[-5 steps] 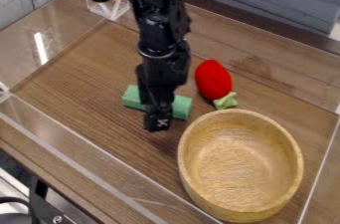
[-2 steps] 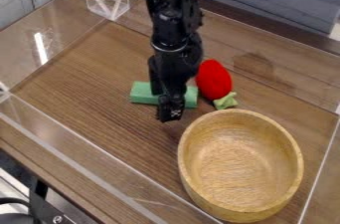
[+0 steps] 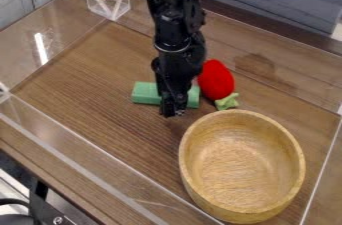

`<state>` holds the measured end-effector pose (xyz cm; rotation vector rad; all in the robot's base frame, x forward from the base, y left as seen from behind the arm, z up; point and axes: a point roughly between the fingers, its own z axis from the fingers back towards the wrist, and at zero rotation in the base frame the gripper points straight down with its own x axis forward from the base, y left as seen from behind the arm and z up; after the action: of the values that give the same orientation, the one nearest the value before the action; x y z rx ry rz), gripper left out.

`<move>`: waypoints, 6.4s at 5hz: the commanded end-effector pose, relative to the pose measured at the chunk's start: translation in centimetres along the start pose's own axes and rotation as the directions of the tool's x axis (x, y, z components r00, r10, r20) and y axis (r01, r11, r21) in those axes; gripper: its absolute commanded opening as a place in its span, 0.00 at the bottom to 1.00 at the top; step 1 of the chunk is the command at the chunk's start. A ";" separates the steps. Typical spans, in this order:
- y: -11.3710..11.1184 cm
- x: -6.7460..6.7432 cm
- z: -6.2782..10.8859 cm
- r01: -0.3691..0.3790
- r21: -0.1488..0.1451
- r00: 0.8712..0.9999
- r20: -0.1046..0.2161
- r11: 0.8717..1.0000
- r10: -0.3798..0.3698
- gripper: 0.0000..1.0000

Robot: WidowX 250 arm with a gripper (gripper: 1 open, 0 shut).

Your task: Put the green block in the brown bowl

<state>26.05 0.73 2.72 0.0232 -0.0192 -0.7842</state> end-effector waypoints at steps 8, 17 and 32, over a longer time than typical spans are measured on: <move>3.0 -1.1 4.9 -0.169 0.069 0.967 0.206 0.983 0.152 0.00; 3.6 -1.1 5.5 -0.159 -0.029 0.958 0.237 0.987 0.162 0.00; 1.9 -2.7 -1.0 -0.064 -0.111 0.990 0.120 0.992 0.077 1.00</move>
<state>26.03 4.01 2.61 -0.1086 -0.1244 -0.7143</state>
